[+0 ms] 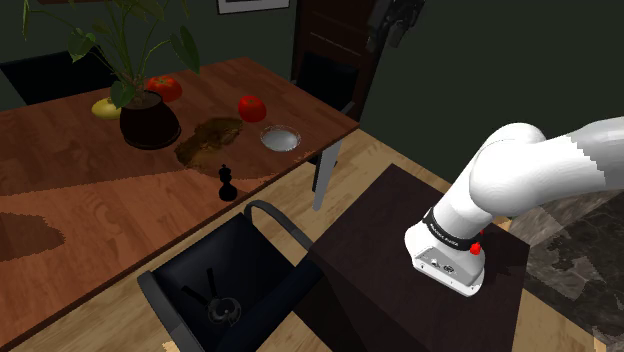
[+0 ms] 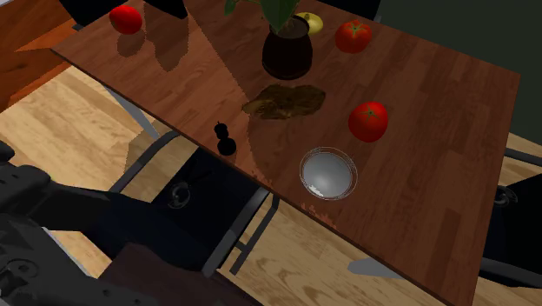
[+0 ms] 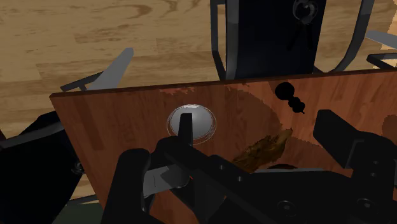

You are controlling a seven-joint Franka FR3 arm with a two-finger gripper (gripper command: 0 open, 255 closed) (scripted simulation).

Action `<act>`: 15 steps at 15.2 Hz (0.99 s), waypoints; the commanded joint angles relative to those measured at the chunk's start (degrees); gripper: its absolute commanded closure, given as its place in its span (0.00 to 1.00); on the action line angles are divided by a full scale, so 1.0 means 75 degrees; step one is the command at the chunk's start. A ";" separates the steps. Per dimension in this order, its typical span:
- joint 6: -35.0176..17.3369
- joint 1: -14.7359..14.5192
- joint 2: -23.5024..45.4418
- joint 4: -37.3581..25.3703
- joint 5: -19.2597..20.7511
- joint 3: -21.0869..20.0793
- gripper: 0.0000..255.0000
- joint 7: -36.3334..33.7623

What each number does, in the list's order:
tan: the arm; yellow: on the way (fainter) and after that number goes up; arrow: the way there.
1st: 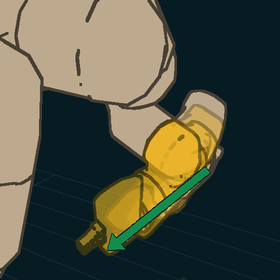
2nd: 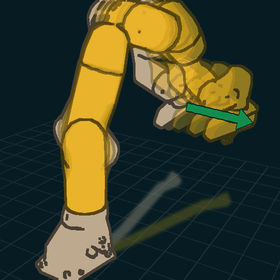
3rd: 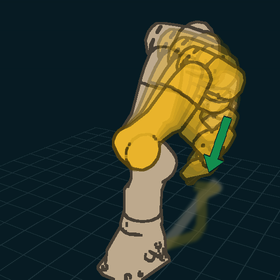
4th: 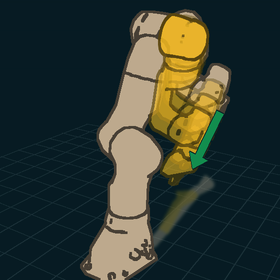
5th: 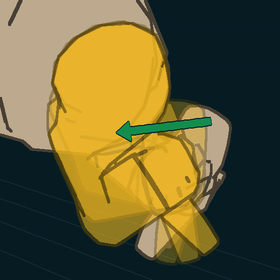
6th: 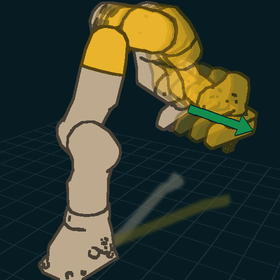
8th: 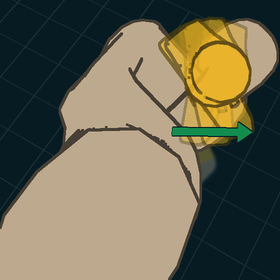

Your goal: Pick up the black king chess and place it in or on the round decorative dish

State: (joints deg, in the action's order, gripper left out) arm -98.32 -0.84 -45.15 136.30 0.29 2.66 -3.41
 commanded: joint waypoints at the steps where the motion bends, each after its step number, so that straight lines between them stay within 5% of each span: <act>1: 0.0000 0.0000 0.0000 0.0000 0.0000 0.0000 0.00 0.0000; 15: -0.3026 -0.0559 0.2986 0.0330 -0.0451 -0.0790 0.00 -0.0544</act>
State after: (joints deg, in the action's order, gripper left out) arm -119.43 -4.77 -24.76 139.12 -2.94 -2.84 -7.20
